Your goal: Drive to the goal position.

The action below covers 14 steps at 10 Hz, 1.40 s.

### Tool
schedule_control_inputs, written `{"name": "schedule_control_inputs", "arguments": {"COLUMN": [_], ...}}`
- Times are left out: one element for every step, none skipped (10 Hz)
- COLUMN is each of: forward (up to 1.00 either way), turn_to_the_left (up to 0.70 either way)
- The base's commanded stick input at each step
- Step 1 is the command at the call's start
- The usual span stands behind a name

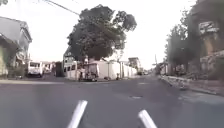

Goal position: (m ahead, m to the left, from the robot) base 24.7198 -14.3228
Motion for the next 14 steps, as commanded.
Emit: {"name": "schedule_control_inputs", "arguments": {"forward": [0.85,0.85,0.85,0.85,0.85,0.85,0.85,0.85,0.85,0.85,0.85,0.85,0.85,0.85], "turn_to_the_left": [-0.34,-0.34,-0.34,-0.34,-0.34,-0.34,-0.34,-0.34,-0.34,-0.34,-0.34,-0.34,-0.34,-0.34]}}
